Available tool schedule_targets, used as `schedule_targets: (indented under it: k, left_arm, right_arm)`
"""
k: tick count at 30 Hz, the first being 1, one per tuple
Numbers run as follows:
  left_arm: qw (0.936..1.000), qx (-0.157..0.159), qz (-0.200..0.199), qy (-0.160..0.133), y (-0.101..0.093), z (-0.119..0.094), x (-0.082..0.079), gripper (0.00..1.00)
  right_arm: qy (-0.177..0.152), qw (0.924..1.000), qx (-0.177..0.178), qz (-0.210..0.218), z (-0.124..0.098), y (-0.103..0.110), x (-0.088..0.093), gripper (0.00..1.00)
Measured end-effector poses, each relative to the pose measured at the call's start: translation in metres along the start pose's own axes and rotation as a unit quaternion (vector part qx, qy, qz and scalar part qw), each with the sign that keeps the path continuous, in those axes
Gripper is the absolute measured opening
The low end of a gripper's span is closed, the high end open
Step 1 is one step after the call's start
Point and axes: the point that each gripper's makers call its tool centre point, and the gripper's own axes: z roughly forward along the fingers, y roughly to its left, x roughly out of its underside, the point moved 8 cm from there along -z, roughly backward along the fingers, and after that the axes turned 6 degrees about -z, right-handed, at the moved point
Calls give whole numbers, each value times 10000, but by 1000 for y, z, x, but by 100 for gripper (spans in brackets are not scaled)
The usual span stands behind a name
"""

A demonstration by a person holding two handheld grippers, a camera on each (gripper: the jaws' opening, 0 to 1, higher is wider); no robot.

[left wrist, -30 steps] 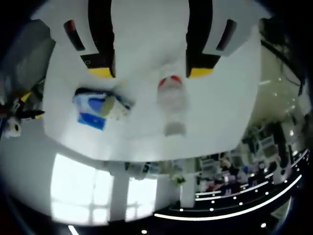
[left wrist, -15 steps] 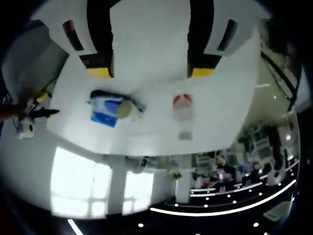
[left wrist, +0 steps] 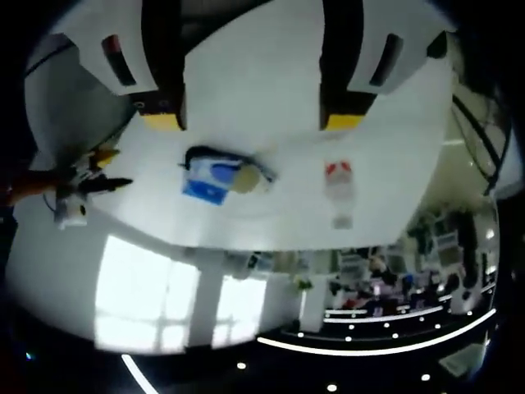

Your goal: Arrange the tabletop items into an orderly group along one side of the table until the central work area is clear of visible clutter.

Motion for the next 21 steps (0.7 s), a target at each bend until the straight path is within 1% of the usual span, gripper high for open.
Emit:
schedule_targets:
  k: [2,3,5,7,8,11,13,14,17,18,19,21]
  left_arm:
    - [9999,50,98,34,-7,-2,-1,68]
    - [9999,63,113,77,-15,-4,-4,71]
    - [9998,92,95,150,-24,-5,-5,76]
    - [9993,142,241,234,-29,-6,-3,79]
    - [9986,172,361,333,-32,-7,-1,80]
    - [9975,236,478,473,-40,-7,6,84]
    - [9975,375,411,439,-47,-7,9,87]
    - [9979,435,296,377,-51,-7,10,89]
    - [9980,544,113,288,-56,-5,14,92]
    - [9980,538,144,300,-57,-5,15,94]
    - [9979,489,295,319,-55,-4,16,96]
    - [9978,485,310,316,-57,-5,15,98]
  right_arm:
    - [0,10000,20,-22,0,-1,0,77]
    - [15,10000,17,-25,0,-1,0,77]
    - [31,10000,-18,-69,0,0,-1,79]
    - [56,9998,-71,-199,1,0,-2,80]
    - [75,9996,-74,-273,2,0,-3,81]
    - [84,9991,-83,-395,7,-4,-8,81]
    - [78,9986,-98,-507,12,-6,-12,81]
    - [74,9982,-90,-586,14,-8,-15,81]
    - [48,9974,-126,-712,21,-12,-22,82]
    - [44,9970,-140,-759,23,-13,-24,82]
    - [38,9962,-159,-850,27,-15,-27,82]
    - [70,9948,-207,-997,33,-18,-31,82]
